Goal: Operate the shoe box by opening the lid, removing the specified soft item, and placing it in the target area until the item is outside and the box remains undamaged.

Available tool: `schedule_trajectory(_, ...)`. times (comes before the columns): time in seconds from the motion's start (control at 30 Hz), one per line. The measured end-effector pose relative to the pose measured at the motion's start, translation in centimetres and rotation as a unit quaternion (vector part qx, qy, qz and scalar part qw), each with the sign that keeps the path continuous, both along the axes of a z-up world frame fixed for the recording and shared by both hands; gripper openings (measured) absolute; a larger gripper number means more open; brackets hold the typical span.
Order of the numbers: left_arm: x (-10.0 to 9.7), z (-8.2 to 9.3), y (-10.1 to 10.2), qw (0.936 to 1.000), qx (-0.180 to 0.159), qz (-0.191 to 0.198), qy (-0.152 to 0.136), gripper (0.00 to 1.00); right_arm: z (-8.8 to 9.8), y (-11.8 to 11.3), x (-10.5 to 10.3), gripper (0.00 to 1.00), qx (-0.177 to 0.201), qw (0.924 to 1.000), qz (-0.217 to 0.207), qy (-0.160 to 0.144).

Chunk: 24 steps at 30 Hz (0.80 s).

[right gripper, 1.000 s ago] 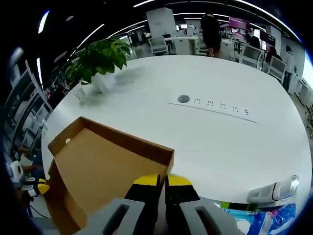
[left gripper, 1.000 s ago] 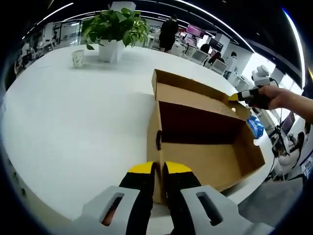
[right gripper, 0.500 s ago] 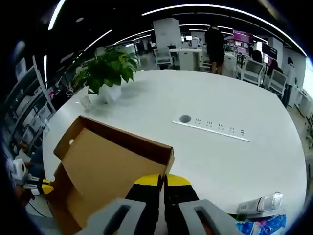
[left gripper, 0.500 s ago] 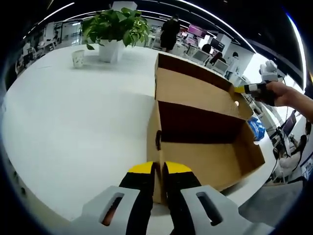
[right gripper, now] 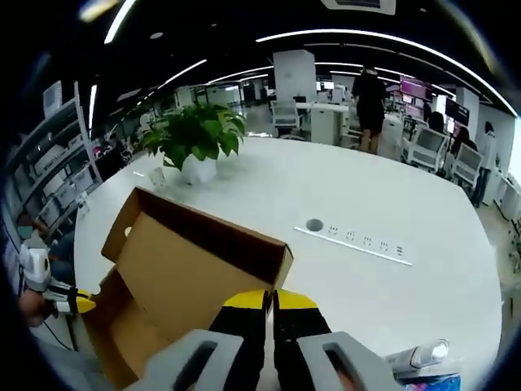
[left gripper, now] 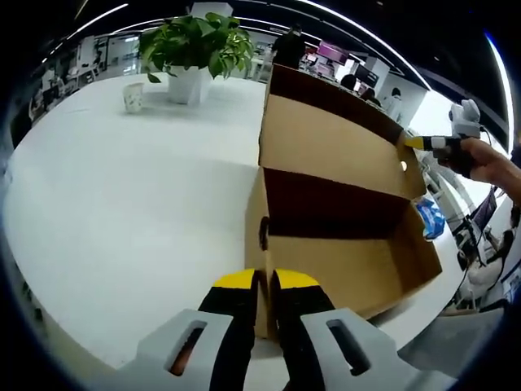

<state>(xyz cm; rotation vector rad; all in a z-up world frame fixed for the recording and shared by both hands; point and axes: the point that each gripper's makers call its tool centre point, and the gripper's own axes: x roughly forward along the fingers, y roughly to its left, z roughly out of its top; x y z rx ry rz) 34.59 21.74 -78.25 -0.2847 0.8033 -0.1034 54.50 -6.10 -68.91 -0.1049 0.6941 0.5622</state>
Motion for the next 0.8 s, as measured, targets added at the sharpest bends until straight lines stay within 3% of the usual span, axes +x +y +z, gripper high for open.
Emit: schedule_trajectory(0.8,0.8,0.9,-0.2,0.9992,-0.015,0.036,0.0,0.05,3.5,-0.4,-2.9,0.0,0.013,0.9974,0.023,-0.068)
